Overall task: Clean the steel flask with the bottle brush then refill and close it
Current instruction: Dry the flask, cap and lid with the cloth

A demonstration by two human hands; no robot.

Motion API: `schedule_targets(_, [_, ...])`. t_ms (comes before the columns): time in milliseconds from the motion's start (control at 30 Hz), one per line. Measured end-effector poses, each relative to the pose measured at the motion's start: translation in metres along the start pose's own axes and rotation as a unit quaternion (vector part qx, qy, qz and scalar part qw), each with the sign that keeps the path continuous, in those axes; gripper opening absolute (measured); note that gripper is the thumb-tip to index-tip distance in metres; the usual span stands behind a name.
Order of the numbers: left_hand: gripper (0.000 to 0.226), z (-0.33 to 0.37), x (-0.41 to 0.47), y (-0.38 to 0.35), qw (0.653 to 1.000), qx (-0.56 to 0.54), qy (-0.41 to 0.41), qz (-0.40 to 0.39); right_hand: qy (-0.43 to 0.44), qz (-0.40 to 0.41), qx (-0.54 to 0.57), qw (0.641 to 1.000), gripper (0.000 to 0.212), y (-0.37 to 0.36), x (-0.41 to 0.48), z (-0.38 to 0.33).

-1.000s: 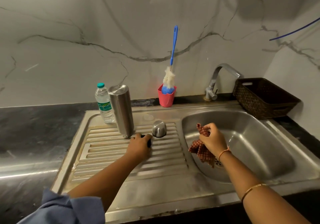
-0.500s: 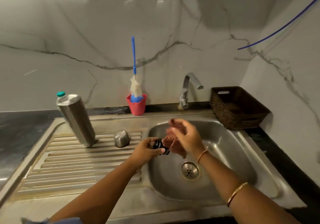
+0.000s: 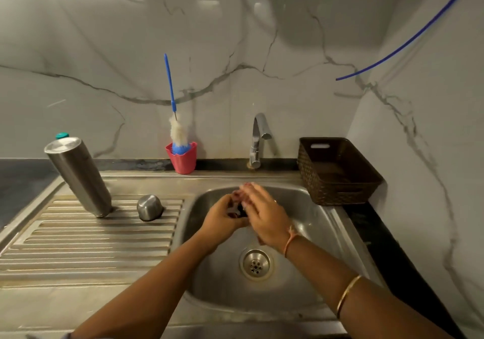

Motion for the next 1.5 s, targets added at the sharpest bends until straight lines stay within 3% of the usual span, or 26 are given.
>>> schedule_targets(67, [0.041,0.0,0.002,0.003,1.0,-0.007,0.003,0.03,0.073,-0.033,-0.102,0.992,0.059,-0.007,-0.009,-0.01])
schedule_targets(100, [0.04,0.001,0.002,0.002,1.0,-0.01,0.004,0.024,0.078,-0.027,-0.092,0.992,0.057,-0.004,-0.01,-0.011])
schedule_targets(167, [0.043,0.002,-0.001,-0.002,1.0,-0.024,0.01,-0.007,0.021,0.007,0.033,0.999,0.043,0.011,-0.003,-0.005])
schedule_targets(233, [0.045,0.004,-0.005,-0.005,0.998,-0.061,0.023,-0.027,-0.085,0.005,0.192,0.978,0.034,0.023,0.009,0.007])
schedule_targets(333, [0.044,0.01,-0.007,-0.006,0.992,-0.12,0.012,-0.023,-0.195,-0.015,0.317,0.928,0.038,0.034,0.014,0.02])
schedule_targets(433, [0.045,0.016,-0.006,-0.01,0.993,-0.115,-0.007,-0.016,-0.262,0.021,0.451,0.853,0.039,0.031,0.006,0.031])
schedule_targets(533, [0.048,0.018,-0.001,-0.007,0.992,-0.119,-0.022,0.025,-0.285,0.048,0.573,0.767,0.049,0.02,0.003,0.036])
schedule_targets(600, [0.051,0.018,0.005,-0.001,0.984,-0.167,-0.014,0.059,-0.277,0.036,0.623,0.73,0.048,0.008,0.005,0.027])
schedule_targets(667, [0.043,0.019,0.012,0.003,0.977,-0.194,0.0,0.086,-0.256,0.074,0.588,0.764,0.035,0.0,0.01,0.022])
schedule_targets(767, [0.04,0.015,0.02,0.004,0.976,-0.191,0.027,0.102,-0.17,0.153,0.409,0.884,0.029,0.008,0.018,0.023])
schedule_targets(833, [0.042,0.009,0.024,0.004,0.98,-0.174,0.035,0.089,-0.065,0.148,0.312,0.936,0.039,0.015,0.022,0.022])
schedule_targets(933, [0.041,0.007,0.028,0.003,0.992,-0.118,0.03,0.045,0.077,0.096,0.178,0.976,0.054,0.019,0.028,0.018])
schedule_targets(1000, [0.042,0.01,0.03,0.004,0.996,-0.083,0.02,0.028,0.123,0.051,0.112,0.985,0.052,0.021,0.032,0.017])
schedule_targets(1100, [0.045,0.018,0.031,0.005,0.999,-0.047,0.008,0.021,0.101,0.027,0.114,0.988,0.035,0.029,0.039,0.022])
schedule_targets(1267, [0.038,0.024,0.022,-0.006,0.999,0.0,-0.039,0.032,0.046,0.079,0.011,0.996,0.017,0.032,0.041,0.028])
schedule_targets(1400, [0.038,0.018,0.02,-0.014,0.999,0.007,-0.032,0.028,0.0,0.082,-0.029,0.996,0.015,0.029,0.037,0.035])
schedule_targets(1500, [0.045,0.014,0.016,-0.016,0.999,-0.018,-0.001,0.038,0.03,0.073,-0.102,0.992,0.016,0.032,0.038,0.028])
Point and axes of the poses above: each hand's wrist, its own x-axis towards the middle knuckle, its own y-axis out of the back of the hand, z = x × y, the point moved 5 cm from there along x, towards the middle knuckle, and after that the axes turned 12 degrees about y, right-handed, at the moved point
